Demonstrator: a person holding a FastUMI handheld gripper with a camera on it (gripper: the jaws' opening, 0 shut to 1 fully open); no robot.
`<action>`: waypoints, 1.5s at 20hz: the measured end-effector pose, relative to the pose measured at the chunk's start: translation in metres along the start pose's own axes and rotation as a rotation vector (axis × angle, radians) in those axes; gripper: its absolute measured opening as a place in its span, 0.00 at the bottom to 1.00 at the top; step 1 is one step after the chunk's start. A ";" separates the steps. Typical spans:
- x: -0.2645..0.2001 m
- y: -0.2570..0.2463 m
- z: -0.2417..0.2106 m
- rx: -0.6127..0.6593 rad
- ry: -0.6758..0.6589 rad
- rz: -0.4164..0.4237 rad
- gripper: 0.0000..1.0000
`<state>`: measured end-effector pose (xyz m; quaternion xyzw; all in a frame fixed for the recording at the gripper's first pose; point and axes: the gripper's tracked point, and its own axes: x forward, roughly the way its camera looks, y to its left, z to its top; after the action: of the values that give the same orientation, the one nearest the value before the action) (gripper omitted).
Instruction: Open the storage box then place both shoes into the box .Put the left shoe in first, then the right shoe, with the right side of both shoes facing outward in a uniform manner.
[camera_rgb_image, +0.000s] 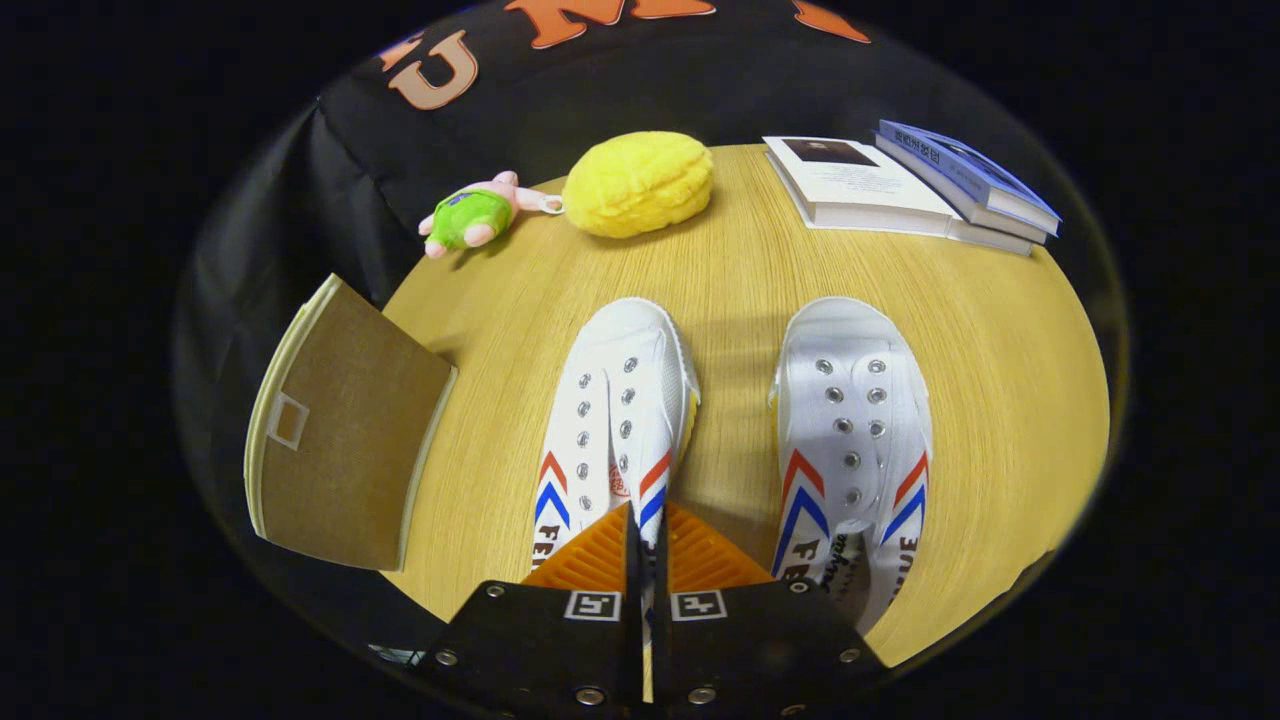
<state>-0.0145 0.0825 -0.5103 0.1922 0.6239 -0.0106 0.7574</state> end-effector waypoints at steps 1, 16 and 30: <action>-0.003 0.005 0.004 0.025 -0.011 0.018 0.04; -0.086 0.204 0.097 0.028 -0.204 0.340 0.04; -0.020 0.317 0.050 -0.165 -0.033 0.383 0.04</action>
<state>0.1090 0.3563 -0.3960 0.2446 0.5621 0.1813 0.7690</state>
